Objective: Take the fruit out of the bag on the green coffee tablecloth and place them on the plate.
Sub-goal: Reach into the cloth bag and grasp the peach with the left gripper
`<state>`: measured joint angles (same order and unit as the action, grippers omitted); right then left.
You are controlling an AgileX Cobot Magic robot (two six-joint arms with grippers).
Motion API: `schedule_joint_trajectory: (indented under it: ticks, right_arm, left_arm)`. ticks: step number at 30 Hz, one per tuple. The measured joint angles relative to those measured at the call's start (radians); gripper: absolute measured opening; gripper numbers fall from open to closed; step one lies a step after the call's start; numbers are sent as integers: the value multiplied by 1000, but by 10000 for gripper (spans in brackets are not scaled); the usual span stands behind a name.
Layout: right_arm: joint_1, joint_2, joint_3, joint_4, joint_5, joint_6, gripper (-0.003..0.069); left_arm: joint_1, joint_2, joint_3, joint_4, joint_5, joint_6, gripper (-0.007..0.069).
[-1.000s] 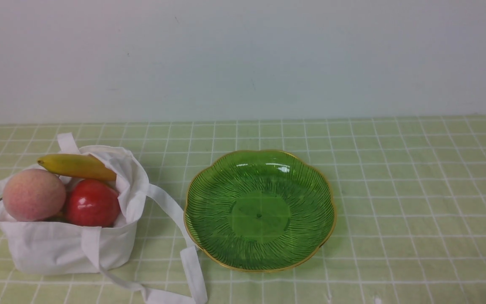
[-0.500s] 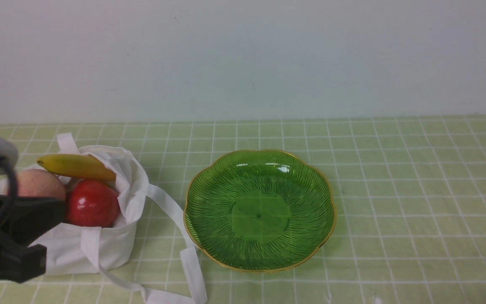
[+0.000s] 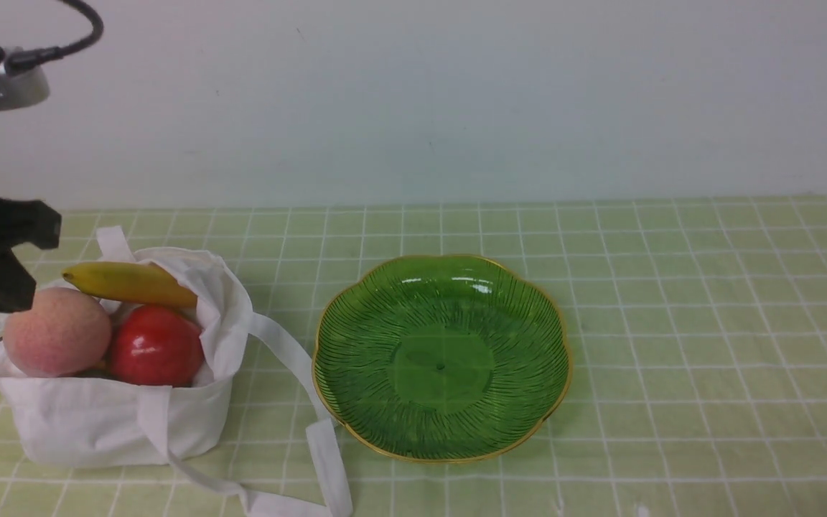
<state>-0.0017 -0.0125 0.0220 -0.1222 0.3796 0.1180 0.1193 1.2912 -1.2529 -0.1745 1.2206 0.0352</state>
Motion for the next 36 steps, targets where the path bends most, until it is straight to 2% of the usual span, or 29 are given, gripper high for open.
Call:
schedule_joint_trajectory:
  ticks: [5, 9, 12, 13, 15, 16, 24, 28, 36]
  right_arm:
    - [0, 0, 0, 0, 0, 0, -10]
    - [0, 0, 0, 0, 0, 0, -10]
    - [0, 0, 0, 0, 0, 0, -10]
    - [0, 0, 0, 0, 0, 0, -10]
    - [0, 0, 0, 0, 0, 0, -10]
    - [0, 0, 0, 0, 0, 0, -10]
    - [0, 0, 0, 0, 0, 0, -10]
    - [0, 0, 0, -1, 0, 0, -10]
    - [0, 0, 0, -1, 0, 0, -10]
  left_arm:
    - [118, 87, -38, -32, 9, 45, 13]
    - [133, 108, -40, -35, 10, 101, 16]
    - [133, 122, -40, -71, 10, 223, 36]
    - [133, 130, -40, -89, 5, 293, 64]
    - [133, 143, -40, -105, -15, 353, 125]
    - [133, 147, -40, -106, -21, 359, 139]
    - [133, 223, -40, -69, -103, 392, 501]
    - [132, 273, -40, -65, -126, 396, 638]
    - [120, 367, -40, -27, -156, 402, 666]
